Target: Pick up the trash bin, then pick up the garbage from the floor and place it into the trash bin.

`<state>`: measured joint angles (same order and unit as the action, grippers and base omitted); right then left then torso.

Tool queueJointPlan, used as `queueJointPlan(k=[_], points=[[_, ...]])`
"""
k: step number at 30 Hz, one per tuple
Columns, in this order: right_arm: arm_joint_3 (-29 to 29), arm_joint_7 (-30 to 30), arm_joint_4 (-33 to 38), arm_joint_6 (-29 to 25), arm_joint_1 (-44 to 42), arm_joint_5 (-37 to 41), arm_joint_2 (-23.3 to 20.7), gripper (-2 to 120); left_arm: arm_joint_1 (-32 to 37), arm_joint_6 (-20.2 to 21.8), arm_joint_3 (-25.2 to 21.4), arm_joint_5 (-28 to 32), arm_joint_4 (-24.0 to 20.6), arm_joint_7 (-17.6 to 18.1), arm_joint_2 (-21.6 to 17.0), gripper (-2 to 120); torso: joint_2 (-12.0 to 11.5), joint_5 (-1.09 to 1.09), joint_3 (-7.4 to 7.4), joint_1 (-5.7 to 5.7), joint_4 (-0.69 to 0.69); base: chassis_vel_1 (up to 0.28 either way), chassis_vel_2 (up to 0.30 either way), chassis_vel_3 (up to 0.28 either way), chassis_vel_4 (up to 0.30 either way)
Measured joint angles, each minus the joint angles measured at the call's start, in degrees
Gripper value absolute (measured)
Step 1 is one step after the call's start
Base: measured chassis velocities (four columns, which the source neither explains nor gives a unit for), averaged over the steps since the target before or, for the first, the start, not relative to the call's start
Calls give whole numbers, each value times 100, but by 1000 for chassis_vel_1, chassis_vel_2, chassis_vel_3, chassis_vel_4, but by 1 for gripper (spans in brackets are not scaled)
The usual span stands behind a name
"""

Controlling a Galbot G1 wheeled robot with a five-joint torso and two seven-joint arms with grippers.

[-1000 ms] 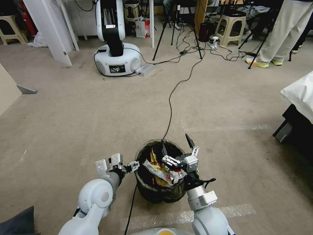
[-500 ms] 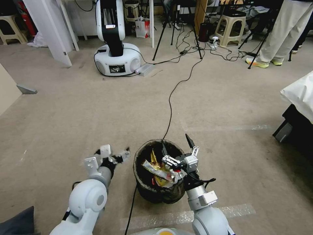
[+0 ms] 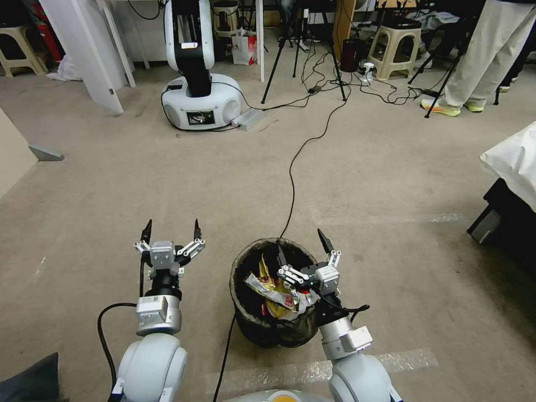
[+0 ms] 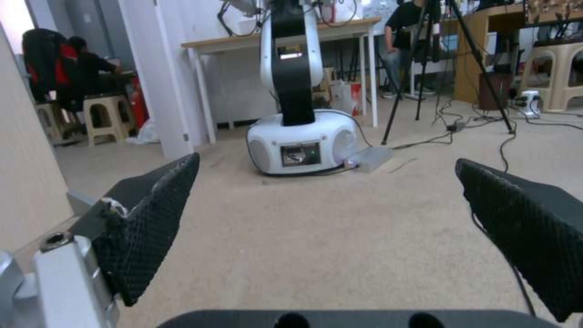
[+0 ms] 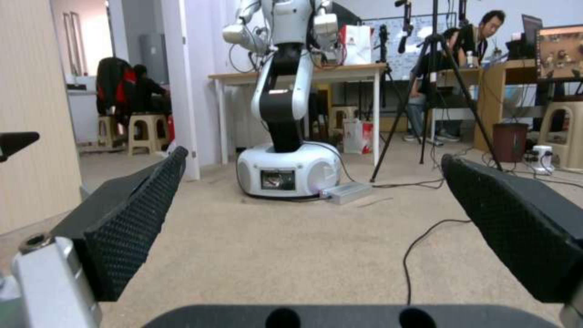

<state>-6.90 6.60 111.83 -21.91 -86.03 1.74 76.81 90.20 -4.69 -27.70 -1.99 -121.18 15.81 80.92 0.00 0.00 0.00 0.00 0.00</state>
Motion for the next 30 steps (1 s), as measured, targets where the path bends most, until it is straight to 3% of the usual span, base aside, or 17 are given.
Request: queueJointPlan(k=[30], points=[[0, 0, 0, 0, 0, 0, 0, 100, -15, 78, 6, 85, 10, 29, -12, 100, 0, 0, 0, 0, 1, 0, 0, 0, 0]])
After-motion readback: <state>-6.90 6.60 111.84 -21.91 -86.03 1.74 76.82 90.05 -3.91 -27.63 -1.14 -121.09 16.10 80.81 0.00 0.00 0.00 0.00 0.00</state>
